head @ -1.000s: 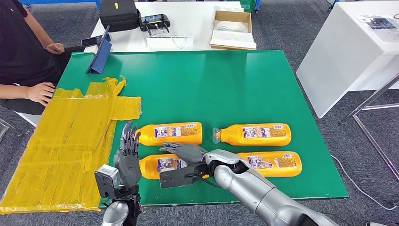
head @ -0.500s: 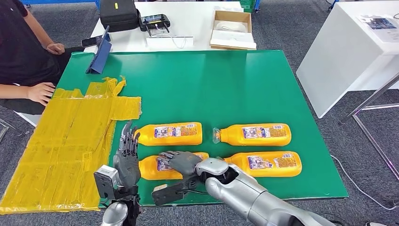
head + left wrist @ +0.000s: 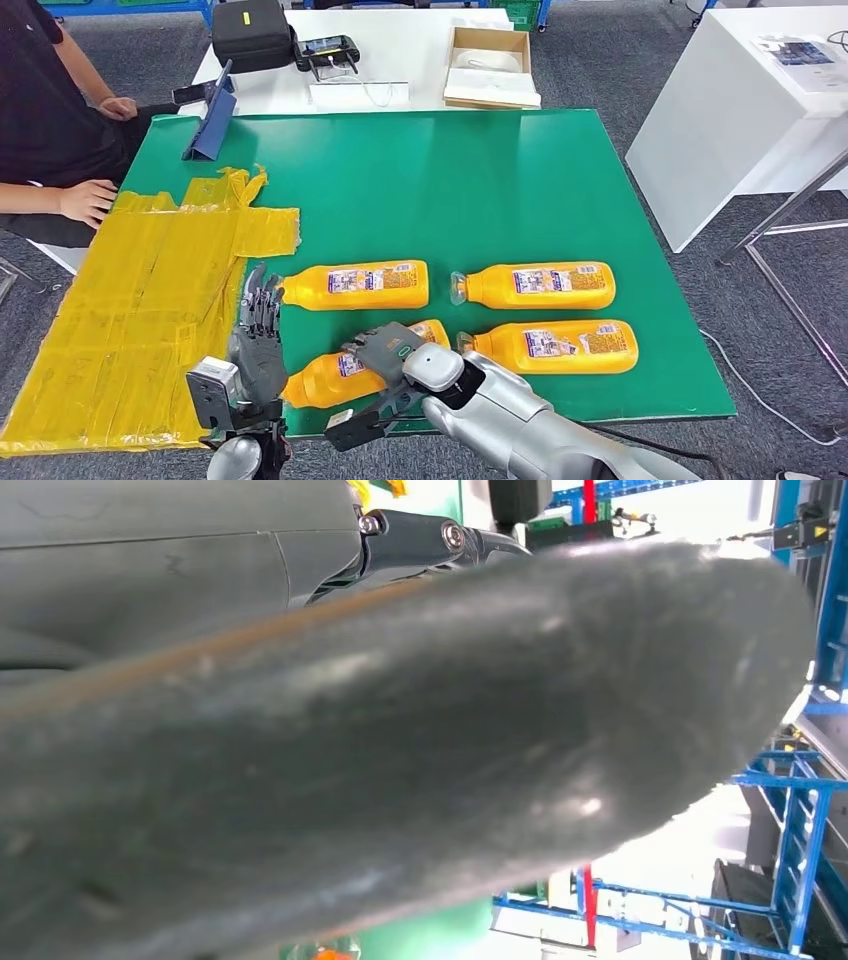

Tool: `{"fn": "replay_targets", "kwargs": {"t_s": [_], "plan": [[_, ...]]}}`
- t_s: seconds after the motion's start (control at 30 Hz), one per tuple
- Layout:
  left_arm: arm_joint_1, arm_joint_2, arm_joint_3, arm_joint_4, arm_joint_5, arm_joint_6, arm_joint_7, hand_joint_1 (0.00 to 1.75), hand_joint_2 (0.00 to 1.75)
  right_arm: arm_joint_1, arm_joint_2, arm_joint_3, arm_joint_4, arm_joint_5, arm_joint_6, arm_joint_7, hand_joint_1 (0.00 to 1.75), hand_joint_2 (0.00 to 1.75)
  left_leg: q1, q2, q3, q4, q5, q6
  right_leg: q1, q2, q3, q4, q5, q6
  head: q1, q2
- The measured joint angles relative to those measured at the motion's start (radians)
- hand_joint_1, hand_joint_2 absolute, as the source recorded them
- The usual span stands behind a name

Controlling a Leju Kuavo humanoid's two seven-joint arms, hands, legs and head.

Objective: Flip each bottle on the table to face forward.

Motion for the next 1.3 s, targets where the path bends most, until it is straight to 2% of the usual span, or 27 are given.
{"fn": "replay_targets", "kwargs": {"t_s": [0.2,0.43,0.57,0.67,0.73,0.8,1.07,1.3], "plan": [[0.000,-0.008,0.013,-0.006,0.034,0.009,0.006,0.00,0.00,0.011,-0.002,-0.022,0.011,0.026,0.005,0.013,1.75,1.75,0.000,0.000,0.007,0.000,-0.001,0.000,0.000,0.000,0.002,0.000,-0.002,-0.002,-0.001,0.000],[-0.003,-0.015,0.045,-0.026,0.140,0.059,0.006,0.00,0.00,0.026,-0.003,-0.102,0.022,-0.057,0.013,0.010,1.75,1.75,0.000,-0.001,0.011,0.000,-0.002,0.001,0.000,0.000,0.002,0.000,-0.004,-0.002,0.000,0.000],[-0.004,-0.015,0.058,-0.037,0.238,0.158,-0.004,0.00,0.00,0.045,-0.013,-0.188,0.015,-0.220,-0.059,-0.038,1.75,1.75,0.000,-0.001,0.013,0.000,-0.002,0.001,-0.001,0.000,0.003,0.000,-0.004,-0.002,-0.001,0.000],[0.002,-0.016,0.074,-0.081,0.356,0.268,-0.009,0.00,0.00,0.127,-0.054,-0.337,-0.088,-0.418,-0.188,-0.178,1.75,1.75,0.000,-0.003,0.014,0.000,-0.003,0.002,-0.001,-0.002,0.009,-0.001,-0.005,0.000,0.000,0.000],[0.009,-0.017,0.087,-0.112,0.404,0.307,-0.010,0.00,0.87,0.201,-0.083,-0.432,-0.184,-0.481,-0.244,-0.240,1.75,1.75,0.000,-0.003,0.011,0.000,-0.004,0.003,-0.001,-0.002,0.012,-0.001,-0.003,0.002,0.000,0.000],[0.013,-0.018,0.096,-0.133,0.417,0.316,-0.010,0.00,1.75,0.256,-0.099,-0.493,-0.256,-0.494,-0.262,-0.256,1.75,1.75,0.000,-0.001,0.010,0.000,-0.004,0.003,-0.001,-0.002,0.012,0.000,-0.002,0.002,0.000,0.000],[0.025,-0.022,0.112,-0.190,0.444,0.304,-0.010,0.00,1.75,0.422,-0.115,-0.623,-0.462,-0.517,-0.314,-0.342,1.75,1.75,0.000,-0.002,0.003,0.000,-0.004,0.002,0.001,-0.002,0.005,0.000,-0.004,0.002,0.000,0.000],[0.027,-0.023,0.117,-0.195,0.446,0.276,-0.010,0.00,1.75,0.467,-0.115,-0.661,-0.535,-0.519,-0.316,-0.351,1.75,1.75,0.000,-0.002,0.002,0.000,-0.004,0.003,0.000,-0.002,0.004,0.000,-0.004,0.001,0.000,0.000]]}}
